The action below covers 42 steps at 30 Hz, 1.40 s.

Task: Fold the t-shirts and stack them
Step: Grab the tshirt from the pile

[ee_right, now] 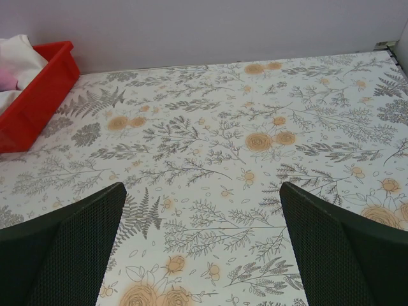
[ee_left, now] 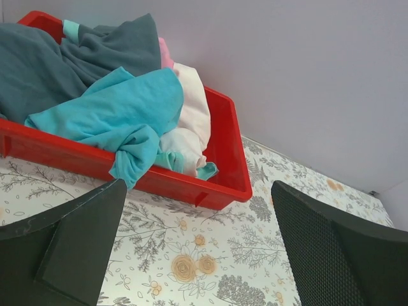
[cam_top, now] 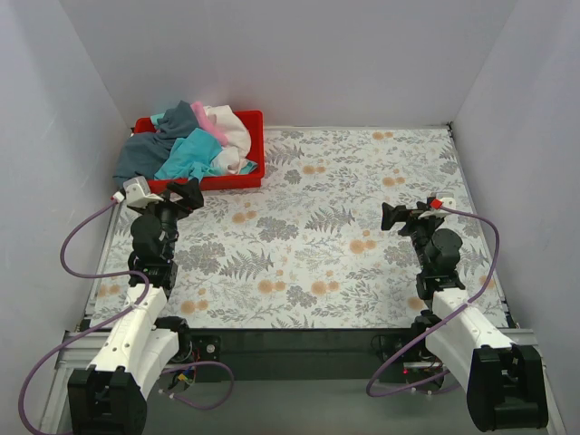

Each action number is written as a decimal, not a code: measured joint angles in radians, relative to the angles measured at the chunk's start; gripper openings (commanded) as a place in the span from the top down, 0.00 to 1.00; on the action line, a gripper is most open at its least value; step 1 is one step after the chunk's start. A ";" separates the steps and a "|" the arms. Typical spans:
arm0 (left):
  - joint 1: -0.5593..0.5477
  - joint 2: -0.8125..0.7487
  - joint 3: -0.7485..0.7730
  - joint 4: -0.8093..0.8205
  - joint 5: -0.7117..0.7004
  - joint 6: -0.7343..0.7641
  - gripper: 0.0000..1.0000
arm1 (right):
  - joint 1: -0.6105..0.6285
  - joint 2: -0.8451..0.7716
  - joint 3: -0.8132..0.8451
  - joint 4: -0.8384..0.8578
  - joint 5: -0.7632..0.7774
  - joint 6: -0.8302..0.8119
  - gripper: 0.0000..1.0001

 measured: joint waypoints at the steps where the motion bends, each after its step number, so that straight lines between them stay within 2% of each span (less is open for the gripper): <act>1: 0.000 0.001 0.000 0.000 0.000 0.000 0.09 | 0.000 0.000 0.000 0.000 0.000 0.000 0.02; 19: 0.000 -0.013 -0.034 0.040 0.049 0.044 0.07 | 0.000 -0.023 0.000 0.001 -0.049 0.000 0.02; 30: 0.000 0.307 0.301 -0.084 0.010 0.064 0.03 | 0.000 -0.023 0.000 0.005 -0.093 0.002 0.01; 33: 0.000 0.455 0.457 -0.119 -0.014 0.083 0.03 | 0.000 -0.023 0.000 0.010 -0.092 0.005 0.02; 37: 0.000 0.671 0.648 -0.174 -0.014 0.108 0.04 | 0.000 -0.023 -0.002 0.015 -0.085 0.008 0.02; 42: 0.000 0.828 0.715 -0.266 -0.010 0.126 0.11 | 0.000 -0.023 -0.002 0.022 -0.085 0.012 0.02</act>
